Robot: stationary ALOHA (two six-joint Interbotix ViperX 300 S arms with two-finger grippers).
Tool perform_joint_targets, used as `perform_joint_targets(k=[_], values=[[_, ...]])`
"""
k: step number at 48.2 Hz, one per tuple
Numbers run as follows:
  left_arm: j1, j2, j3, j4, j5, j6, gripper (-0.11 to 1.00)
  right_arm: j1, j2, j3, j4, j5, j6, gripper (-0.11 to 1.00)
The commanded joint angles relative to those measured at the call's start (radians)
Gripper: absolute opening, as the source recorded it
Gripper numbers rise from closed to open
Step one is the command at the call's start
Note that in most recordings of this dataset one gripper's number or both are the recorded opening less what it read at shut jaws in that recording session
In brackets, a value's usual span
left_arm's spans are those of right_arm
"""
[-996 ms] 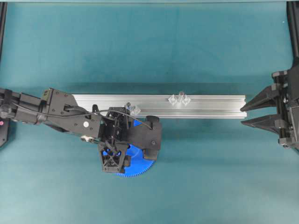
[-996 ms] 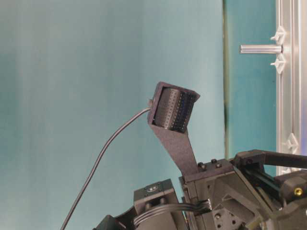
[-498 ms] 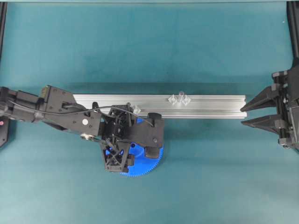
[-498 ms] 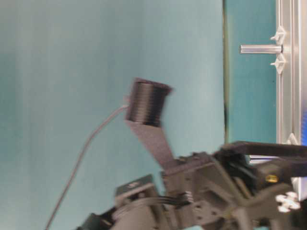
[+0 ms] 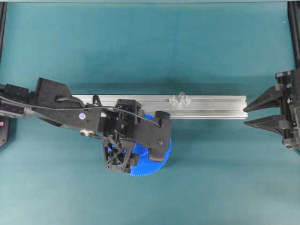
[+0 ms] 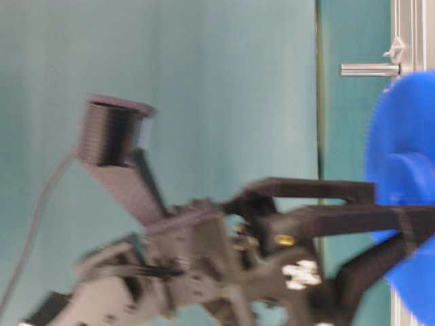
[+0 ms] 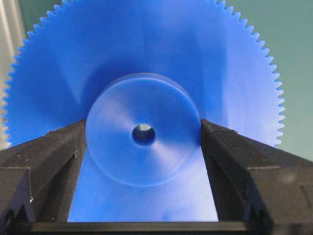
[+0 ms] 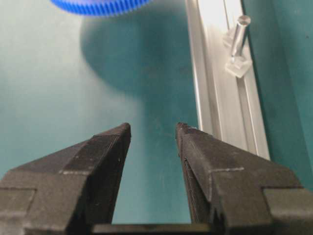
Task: Insert the large gear onto the shaft.
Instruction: 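Lift the gear and carry it toward the left shaft on the rail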
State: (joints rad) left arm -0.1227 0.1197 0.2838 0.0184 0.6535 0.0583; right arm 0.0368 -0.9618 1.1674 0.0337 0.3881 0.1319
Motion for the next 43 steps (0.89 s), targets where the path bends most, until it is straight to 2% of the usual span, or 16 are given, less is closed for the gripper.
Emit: perform_joint_targets(k=[1, 12, 24, 43], values=[[0.015, -0.043, -0.067, 0.002, 0.037, 0.02, 0.78, 0.002, 0.0, -0.009, 0.002, -0.009, 0.011, 0.5], [0.089, -0.038, -0.163, 0.002, 0.06, 0.097, 0.78, 0.002, -0.002, -0.005, 0.002, -0.009, 0.011, 0.5], [0.164, 0.008, -0.221, 0.002, 0.029, 0.236, 0.78, 0.002, -0.015, 0.006, 0.002, -0.011, 0.011, 0.5], [0.221, 0.13, -0.334, 0.002, -0.023, 0.324, 0.78, -0.003, -0.066, 0.025, 0.002, -0.008, 0.011, 0.5]])
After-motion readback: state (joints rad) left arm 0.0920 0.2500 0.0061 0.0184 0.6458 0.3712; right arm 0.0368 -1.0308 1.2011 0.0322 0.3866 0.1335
